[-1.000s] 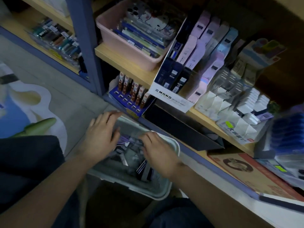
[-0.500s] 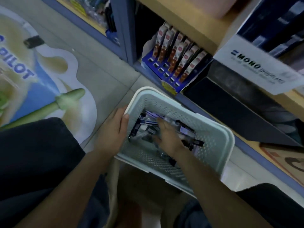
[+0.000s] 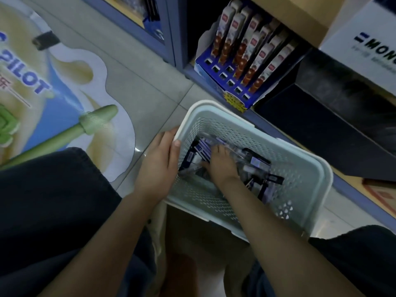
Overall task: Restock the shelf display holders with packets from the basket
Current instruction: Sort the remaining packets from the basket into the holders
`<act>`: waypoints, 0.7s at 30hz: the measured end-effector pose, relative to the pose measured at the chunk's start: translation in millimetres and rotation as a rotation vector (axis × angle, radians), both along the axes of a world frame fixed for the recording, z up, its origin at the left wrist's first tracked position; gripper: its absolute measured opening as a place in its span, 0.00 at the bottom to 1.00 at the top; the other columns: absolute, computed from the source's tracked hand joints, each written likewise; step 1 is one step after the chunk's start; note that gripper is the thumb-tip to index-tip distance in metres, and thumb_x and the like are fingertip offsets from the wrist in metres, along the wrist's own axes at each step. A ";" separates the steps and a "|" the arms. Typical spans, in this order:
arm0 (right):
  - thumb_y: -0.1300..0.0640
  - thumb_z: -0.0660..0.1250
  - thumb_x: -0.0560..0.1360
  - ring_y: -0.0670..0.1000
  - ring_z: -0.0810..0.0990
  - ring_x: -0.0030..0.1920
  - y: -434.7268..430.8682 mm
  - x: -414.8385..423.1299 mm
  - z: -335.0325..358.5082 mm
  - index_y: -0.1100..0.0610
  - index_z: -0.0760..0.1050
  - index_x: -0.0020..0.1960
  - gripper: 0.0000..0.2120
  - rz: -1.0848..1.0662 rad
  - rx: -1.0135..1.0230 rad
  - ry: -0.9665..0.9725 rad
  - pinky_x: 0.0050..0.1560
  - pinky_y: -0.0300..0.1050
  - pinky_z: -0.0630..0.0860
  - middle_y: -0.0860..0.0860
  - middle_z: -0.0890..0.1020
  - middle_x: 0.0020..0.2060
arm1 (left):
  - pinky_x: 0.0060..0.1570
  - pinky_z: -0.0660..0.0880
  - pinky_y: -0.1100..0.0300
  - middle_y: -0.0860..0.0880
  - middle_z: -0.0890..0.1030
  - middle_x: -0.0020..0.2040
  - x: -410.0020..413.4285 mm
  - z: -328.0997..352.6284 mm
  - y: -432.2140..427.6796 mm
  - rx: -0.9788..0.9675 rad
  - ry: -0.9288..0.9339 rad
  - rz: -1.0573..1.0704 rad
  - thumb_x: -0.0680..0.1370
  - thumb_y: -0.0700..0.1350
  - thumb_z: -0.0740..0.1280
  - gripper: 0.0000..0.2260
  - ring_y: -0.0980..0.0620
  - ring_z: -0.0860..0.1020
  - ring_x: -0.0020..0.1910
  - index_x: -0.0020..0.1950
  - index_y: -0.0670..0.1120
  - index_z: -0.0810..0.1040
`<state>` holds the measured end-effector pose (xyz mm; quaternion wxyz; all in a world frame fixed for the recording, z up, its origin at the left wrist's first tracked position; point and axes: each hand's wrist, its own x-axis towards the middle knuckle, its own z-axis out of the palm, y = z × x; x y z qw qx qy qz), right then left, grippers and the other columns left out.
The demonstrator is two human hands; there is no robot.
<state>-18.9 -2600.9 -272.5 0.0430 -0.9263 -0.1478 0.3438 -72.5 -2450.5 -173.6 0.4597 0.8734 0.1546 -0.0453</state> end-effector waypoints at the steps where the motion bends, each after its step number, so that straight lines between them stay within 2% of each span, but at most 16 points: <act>1: 0.48 0.59 0.80 0.58 0.63 0.69 0.8 2.0 0.8 0.64 0.53 0.73 0.30 0.006 -0.002 0.018 0.65 0.48 0.65 0.60 0.62 0.70 | 0.43 0.65 0.78 0.51 0.72 0.57 0.1 0.2 0.0 -0.004 0.002 0.003 0.83 0.49 0.51 0.17 0.60 0.71 0.50 0.71 0.50 0.66; 3: 0.49 0.58 0.80 0.59 0.67 0.67 1.4 3.7 4.0 0.65 0.54 0.72 0.28 0.018 -0.007 0.058 0.61 0.49 0.68 0.61 0.65 0.68 | 0.44 0.65 0.79 0.51 0.72 0.57 -0.3 1.7 -0.3 -0.009 -0.003 0.002 0.83 0.48 0.51 0.17 0.61 0.70 0.50 0.71 0.50 0.66; 7: 0.51 0.57 0.81 0.61 0.77 0.54 -2.1 -4.2 10.9 0.66 0.60 0.65 0.21 -0.069 0.035 0.154 0.45 0.49 0.72 0.62 0.74 0.59 | 0.48 0.64 0.70 0.50 0.71 0.58 -0.7 6.1 -1.6 -0.016 -0.010 0.005 0.83 0.47 0.51 0.17 0.61 0.70 0.51 0.70 0.48 0.66; 10: 0.52 0.58 0.81 0.62 0.78 0.52 -9.2 -12.2 20.2 0.64 0.60 0.64 0.19 -0.213 0.181 0.217 0.41 0.49 0.70 0.63 0.75 0.56 | 0.54 0.64 0.65 0.47 0.71 0.58 -2.6 12.6 -6.0 0.089 -0.069 0.046 0.82 0.47 0.51 0.17 0.54 0.70 0.55 0.68 0.44 0.68; 12: 0.53 0.58 0.80 0.62 0.78 0.49 -14.5 -13.4 31.1 0.63 0.60 0.65 0.18 -0.276 0.282 0.242 0.42 0.50 0.72 0.64 0.76 0.55 | 0.55 0.68 0.58 0.46 0.71 0.56 -4.9 19.5 -11.6 0.156 -0.123 0.076 0.81 0.45 0.52 0.16 0.50 0.70 0.55 0.64 0.42 0.70; 15: 0.52 0.57 0.81 0.58 0.77 0.42 -19.3 -15.0 60.1 0.59 0.61 0.61 0.14 -0.297 0.412 0.228 0.42 0.55 0.75 0.60 0.77 0.46 | 0.47 0.73 0.46 0.46 0.71 0.51 -9.6 28.2 -22.3 0.131 -0.184 0.107 0.79 0.41 0.54 0.12 0.48 0.72 0.48 0.58 0.42 0.71; 17: 0.51 0.57 0.80 0.57 0.77 0.38 -19.4 -19.7 83.8 0.56 0.61 0.57 0.11 -0.290 0.527 0.172 0.41 0.60 0.75 0.58 0.77 0.41 | 0.47 0.74 0.49 0.50 0.69 0.50 -10.3 34.6 -31.6 0.025 -0.179 0.142 0.78 0.41 0.55 0.11 0.50 0.72 0.48 0.58 0.42 0.71; 19: 0.53 0.58 0.80 0.58 0.78 0.40 -17.3 -25.6 106.9 0.57 0.62 0.57 0.11 -0.270 0.610 0.101 0.40 0.57 0.75 0.56 0.77 0.42 | 0.50 0.71 0.57 0.51 0.69 0.52 -8.5 40.2 -41.5 -0.026 -0.127 0.175 0.78 0.46 0.56 0.14 0.54 0.71 0.51 0.61 0.42 0.70; 21: 0.55 0.59 0.80 0.59 0.78 0.46 -12.7 -32.6 126.8 0.59 0.62 0.60 0.13 -0.274 0.688 0.070 0.42 0.53 0.73 0.54 0.76 0.46 | 0.54 0.70 0.61 0.51 0.70 0.56 -5.0 45.7 -50.1 -0.144 -0.058 0.190 0.77 0.52 0.57 0.19 0.55 0.72 0.55 0.64 0.43 0.68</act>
